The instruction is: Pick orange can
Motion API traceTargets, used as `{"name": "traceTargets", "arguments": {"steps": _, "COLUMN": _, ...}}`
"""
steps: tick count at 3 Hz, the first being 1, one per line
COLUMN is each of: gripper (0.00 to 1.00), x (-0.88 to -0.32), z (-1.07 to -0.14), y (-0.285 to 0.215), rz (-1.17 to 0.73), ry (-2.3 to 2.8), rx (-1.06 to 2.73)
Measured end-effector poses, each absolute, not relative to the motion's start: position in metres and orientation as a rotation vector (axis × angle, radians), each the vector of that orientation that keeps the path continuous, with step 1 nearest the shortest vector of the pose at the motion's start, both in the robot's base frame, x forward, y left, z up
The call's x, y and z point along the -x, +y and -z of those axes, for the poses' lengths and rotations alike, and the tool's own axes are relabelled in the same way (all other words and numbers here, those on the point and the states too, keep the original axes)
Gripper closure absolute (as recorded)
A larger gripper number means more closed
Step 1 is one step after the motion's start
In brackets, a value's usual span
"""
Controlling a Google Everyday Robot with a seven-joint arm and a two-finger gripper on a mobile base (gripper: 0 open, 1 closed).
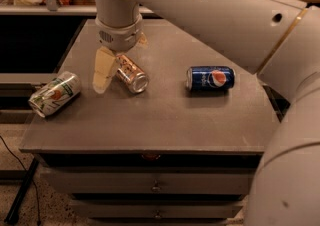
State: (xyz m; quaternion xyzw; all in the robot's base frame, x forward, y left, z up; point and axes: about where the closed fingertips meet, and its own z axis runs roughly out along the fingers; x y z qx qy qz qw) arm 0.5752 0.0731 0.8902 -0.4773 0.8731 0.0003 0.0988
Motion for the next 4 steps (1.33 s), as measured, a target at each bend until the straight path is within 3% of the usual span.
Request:
{"name": "traceTargets", "arguments": {"steps": 2, "gripper": 0.00, "x": -0.598, "z": -0.868, "y": 0.061, "rz": 0.063, "ry": 2.666, "rx": 1.279}}
{"name": "traceTargets", "arguments": {"steps": 4, "gripper": 0.41, "x": -0.605, "z": -0.849, "y": 0.067, "rz": 0.022, "ry": 2.681, "rx": 1.268}}
